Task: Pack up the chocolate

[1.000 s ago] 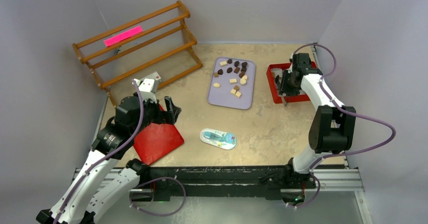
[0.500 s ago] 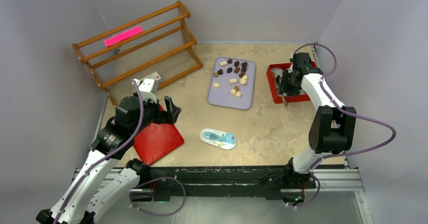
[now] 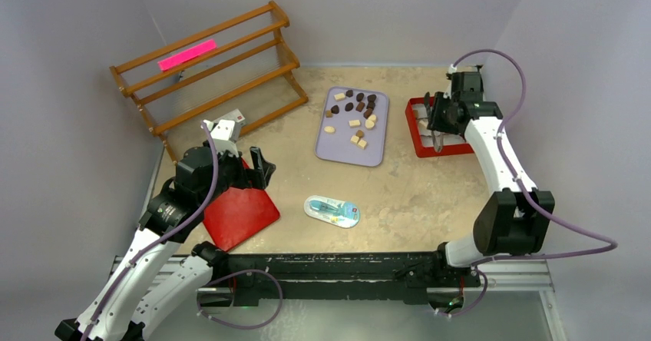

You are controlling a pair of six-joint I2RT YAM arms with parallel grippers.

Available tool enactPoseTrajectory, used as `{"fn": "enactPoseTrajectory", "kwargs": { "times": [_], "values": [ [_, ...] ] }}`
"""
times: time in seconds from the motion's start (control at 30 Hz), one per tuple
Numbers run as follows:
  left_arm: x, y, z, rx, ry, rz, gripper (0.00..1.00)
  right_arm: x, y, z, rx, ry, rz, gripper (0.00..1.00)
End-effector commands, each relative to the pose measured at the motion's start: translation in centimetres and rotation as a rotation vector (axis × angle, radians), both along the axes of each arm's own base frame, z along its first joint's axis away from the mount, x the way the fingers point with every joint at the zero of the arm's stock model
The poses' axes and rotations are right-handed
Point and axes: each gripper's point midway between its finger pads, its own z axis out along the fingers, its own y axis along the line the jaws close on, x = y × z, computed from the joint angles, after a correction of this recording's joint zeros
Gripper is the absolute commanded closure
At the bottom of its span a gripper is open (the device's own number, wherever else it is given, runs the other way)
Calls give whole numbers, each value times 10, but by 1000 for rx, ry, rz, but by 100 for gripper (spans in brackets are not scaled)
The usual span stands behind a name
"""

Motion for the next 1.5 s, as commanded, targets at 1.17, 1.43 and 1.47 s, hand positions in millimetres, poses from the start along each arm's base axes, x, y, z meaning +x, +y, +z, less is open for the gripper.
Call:
{"fn": "enactPoseTrajectory", "kwargs": {
  "times": [1.17, 1.43, 1.47],
  "values": [
    [3, -1, 3, 4, -28, -9, 0, -51, 134, -60, -136, 192, 674, 55],
    [2, -1, 3, 3, -28, -10, 0, -44, 133, -68, -163, 196, 690, 55],
    [2, -1, 3, 3, -28, -9, 0, -45, 134, -70, -163, 201, 699, 55]
  ]
}}
